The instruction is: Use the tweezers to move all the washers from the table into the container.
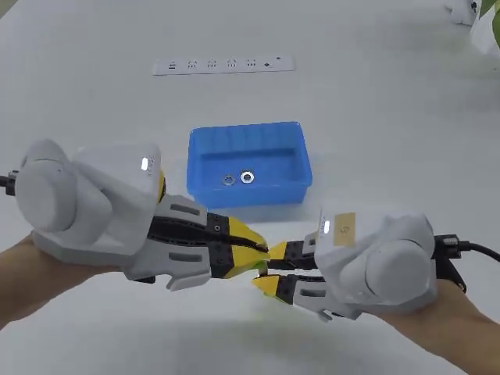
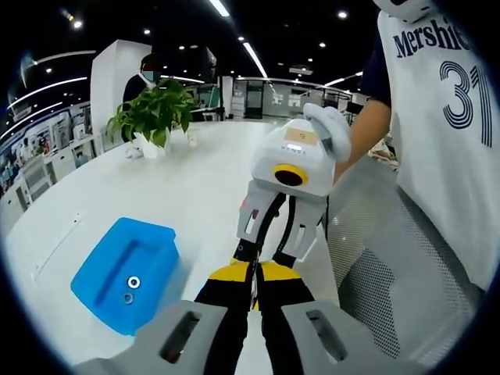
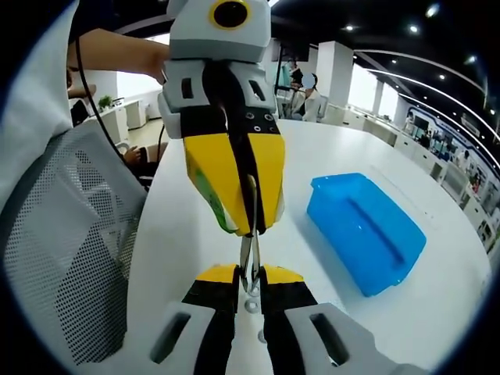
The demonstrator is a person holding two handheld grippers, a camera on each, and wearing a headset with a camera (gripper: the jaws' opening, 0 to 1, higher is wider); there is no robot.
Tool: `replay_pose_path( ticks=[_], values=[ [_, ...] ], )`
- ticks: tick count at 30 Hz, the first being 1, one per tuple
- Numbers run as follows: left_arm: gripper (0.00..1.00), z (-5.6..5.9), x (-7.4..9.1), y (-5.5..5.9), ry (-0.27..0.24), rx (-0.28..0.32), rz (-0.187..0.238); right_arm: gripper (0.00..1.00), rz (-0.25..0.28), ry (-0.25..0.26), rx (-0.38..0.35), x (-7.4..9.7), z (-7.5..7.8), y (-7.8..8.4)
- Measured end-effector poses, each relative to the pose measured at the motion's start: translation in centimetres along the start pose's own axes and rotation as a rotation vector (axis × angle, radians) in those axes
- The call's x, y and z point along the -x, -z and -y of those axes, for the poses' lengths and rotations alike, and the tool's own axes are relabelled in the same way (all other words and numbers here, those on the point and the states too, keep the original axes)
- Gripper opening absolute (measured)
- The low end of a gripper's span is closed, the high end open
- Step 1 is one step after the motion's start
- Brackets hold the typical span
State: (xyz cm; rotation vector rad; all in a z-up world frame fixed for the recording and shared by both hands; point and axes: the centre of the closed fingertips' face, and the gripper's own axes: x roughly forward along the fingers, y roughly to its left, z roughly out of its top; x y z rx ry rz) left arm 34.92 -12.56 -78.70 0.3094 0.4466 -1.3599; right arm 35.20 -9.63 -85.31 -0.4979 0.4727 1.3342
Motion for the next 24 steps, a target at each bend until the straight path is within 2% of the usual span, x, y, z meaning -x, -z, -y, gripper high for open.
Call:
replay_pose_path(
  ticks=[11, 24],
  values=[
    [0.06, -0.24, 0.0, 0.0, -0.003, 0.008, 0.009, 0.12, 0.005, -0.004, -0.007, -0.1, 0.24, 0.01],
    [0.06, -0.04, 0.19, 0.12, 0.002, 0.037, -0.001, 0.12, -0.001, -0.012, -0.007, -0.13, -0.17, -0.05]
  ],
)
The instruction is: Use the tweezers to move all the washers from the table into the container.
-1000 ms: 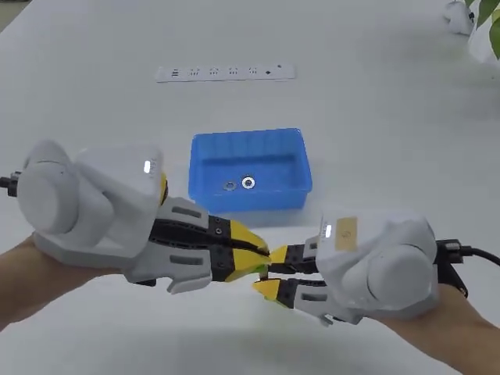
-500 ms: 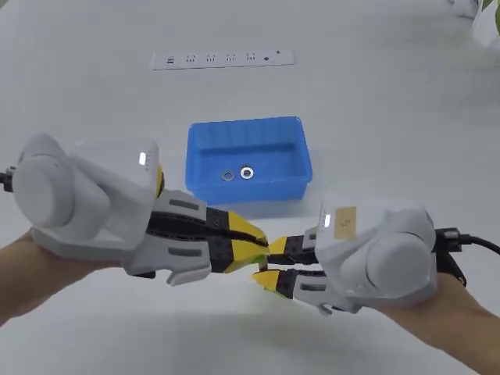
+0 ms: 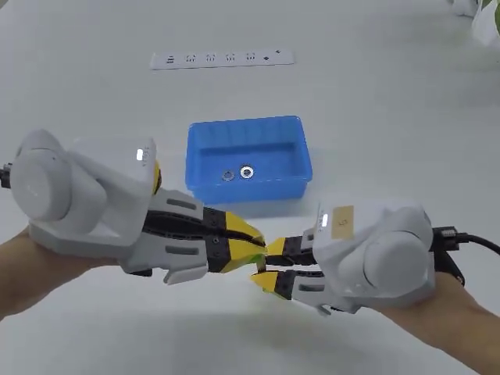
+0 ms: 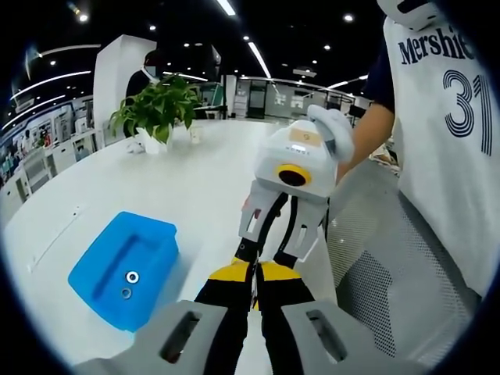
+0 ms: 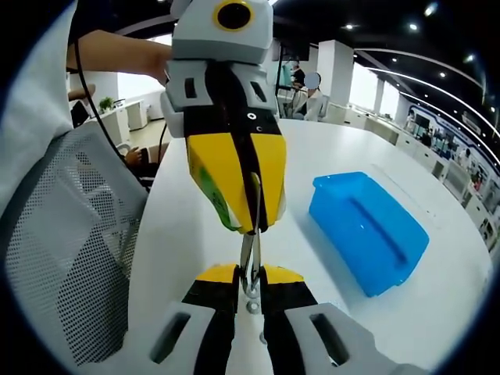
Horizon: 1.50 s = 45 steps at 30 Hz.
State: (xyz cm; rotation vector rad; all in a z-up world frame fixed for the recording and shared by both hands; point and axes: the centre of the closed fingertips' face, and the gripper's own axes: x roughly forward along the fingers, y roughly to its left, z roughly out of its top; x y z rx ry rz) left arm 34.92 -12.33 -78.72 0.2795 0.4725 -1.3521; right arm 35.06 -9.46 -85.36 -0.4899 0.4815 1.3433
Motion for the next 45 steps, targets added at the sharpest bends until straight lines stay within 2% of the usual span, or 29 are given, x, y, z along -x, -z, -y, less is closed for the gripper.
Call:
replay_pose_path(
  ticks=[17, 28, 45],
  values=[
    [0.06, -0.1, -0.17, 0.03, 0.004, 0.023, -0.003, 0.12, -0.007, 0.0, -0.003, 0.05, -0.01, 0.12],
    [0.06, 0.0, 0.14, 0.34, 0.0, 0.014, -0.025, 0.12, 0.001, -0.005, -0.004, -0.16, -0.1, 0.07],
    [0.06, 0.2, 0.06, 0.27, 0.01, 0.016, -0.032, 0.1, -0.003, -0.006, -0.025, -0.02, -0.32, 0.01]
  ],
)
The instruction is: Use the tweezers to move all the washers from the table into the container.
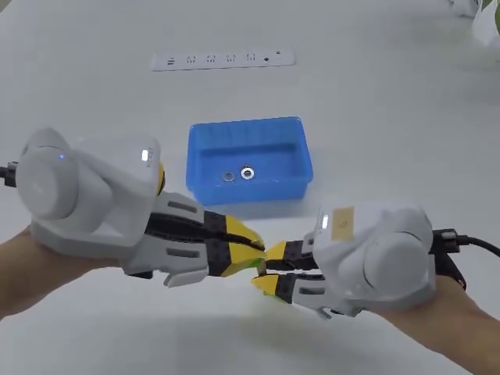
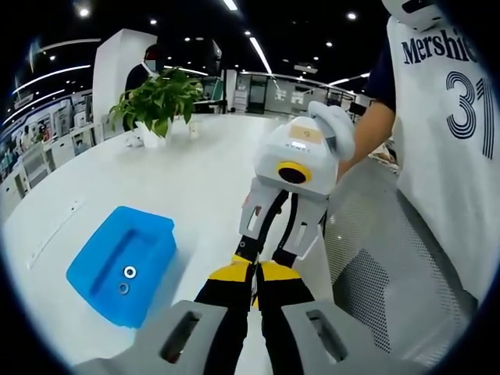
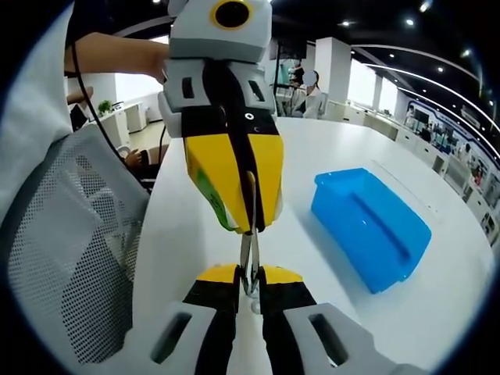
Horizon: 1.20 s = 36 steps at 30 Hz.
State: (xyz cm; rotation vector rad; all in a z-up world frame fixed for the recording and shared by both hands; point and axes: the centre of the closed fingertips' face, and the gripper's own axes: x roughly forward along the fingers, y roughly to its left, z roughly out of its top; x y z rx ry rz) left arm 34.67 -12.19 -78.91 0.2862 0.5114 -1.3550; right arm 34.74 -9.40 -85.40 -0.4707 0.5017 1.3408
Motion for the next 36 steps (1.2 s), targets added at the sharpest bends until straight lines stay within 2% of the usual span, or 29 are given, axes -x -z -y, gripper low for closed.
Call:
replay_pose_path(
  ticks=[11, 18, 21, 31, 36],
  values=[
    [0.06, -0.1, 1.6, -1.2, -0.015, -0.026, 0.008, 0.1, 0.023, 0.01, 0.025, 0.5, 0.2, -1.9],
    [0.06, -0.3, 2.9, -2.6, -0.014, -0.089, -0.01, 0.1, 0.037, 0.006, 0.08, 1.0, 0.7, -3.7],
    [0.06, -0.8, 3.3, -3.2, -0.026, -0.133, -0.012, 0.1, 0.037, 0.019, 0.104, 1.2, 1.4, -4.4],
    [0.06, -2.7, 4.7, -5.8, -0.051, -0.198, 0.006, 0.1, 0.057, 0.076, 0.154, 2.3, 4.2, -7.1],
    [0.06, -3.5, 5.2, -6.7, -0.058, -0.226, 0.009, 0.1, 0.068, 0.092, 0.178, 2.5, 5.4, -8.2]
  ],
)
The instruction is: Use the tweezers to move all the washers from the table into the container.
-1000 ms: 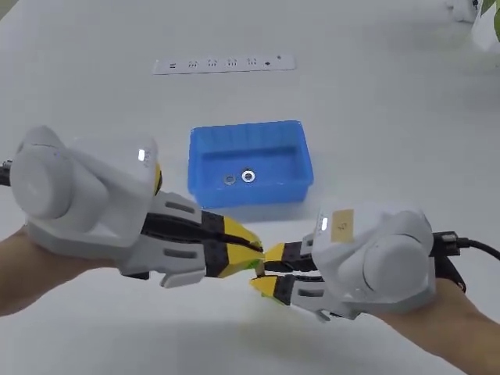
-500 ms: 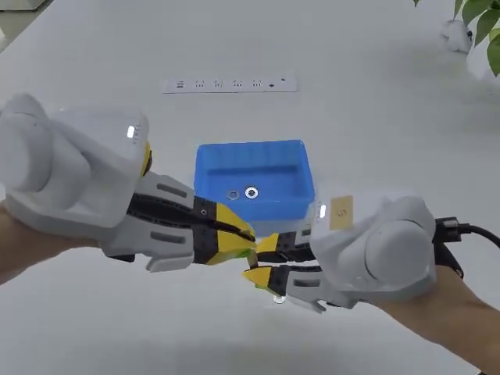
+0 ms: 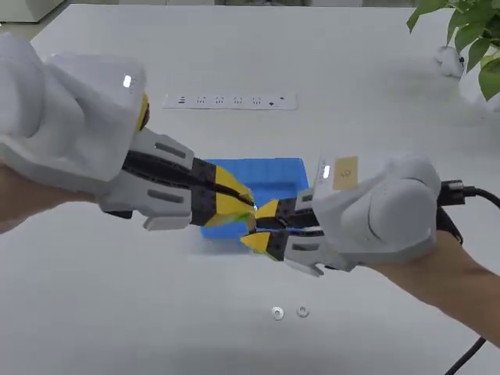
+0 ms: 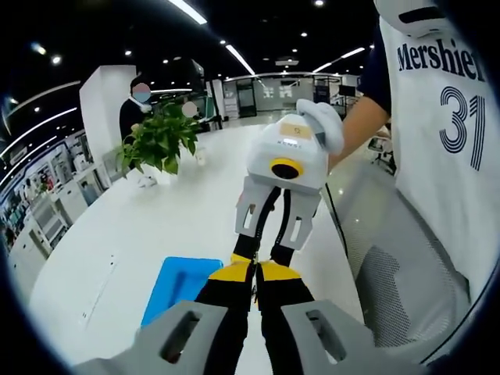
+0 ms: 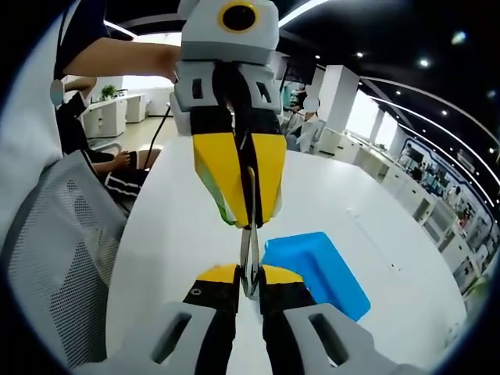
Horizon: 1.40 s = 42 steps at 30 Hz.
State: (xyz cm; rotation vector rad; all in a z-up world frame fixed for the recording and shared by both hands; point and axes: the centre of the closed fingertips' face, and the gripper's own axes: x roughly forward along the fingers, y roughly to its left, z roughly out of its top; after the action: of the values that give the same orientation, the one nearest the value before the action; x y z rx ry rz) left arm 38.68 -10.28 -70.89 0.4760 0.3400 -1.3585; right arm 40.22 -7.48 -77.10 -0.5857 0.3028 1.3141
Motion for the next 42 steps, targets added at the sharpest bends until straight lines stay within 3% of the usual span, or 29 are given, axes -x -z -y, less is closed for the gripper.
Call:
replay_pose_path(
  ticks=[8, 15, 19, 25, 32, 36, 42],
  values=[
    [0.06, -2.0, 0.4, -0.5, -0.005, -0.025, -0.004, 0.1, 0.016, 0.016, 0.019, -0.3, 1.9, -0.7],
    [0.06, -4.3, -0.1, -0.8, -0.015, -0.065, -0.012, 0.1, 0.021, 0.038, 0.03, -0.8, 4.5, -0.7],
    [0.06, -5.6, -0.8, -0.9, -0.006, -0.078, -0.014, 0.1, 0.018, 0.053, 0.033, -0.9, 5.9, -0.3],
    [0.06, -7.7, -2.0, -0.1, 0.001, -0.079, -0.024, 0.1, 0.001, 0.075, 0.017, -1.3, 7.8, 1.0],
    [0.06, -9.1, -3.4, 2.2, 0.012, -0.043, -0.042, 0.11, -0.038, 0.057, 0.001, -3.2, 9.1, 3.5],
    [0.06, -9.6, -4.3, 4.0, 0.022, -0.022, -0.08, 0.11, -0.064, 0.042, -0.017, -4.1, 9.1, 5.0],
    [0.06, -10.1, -5.0, 5.7, 0.032, 0.006, -0.107, 0.11, -0.078, 0.029, -0.06, -5.1, 8.9, 6.4]
  ],
)
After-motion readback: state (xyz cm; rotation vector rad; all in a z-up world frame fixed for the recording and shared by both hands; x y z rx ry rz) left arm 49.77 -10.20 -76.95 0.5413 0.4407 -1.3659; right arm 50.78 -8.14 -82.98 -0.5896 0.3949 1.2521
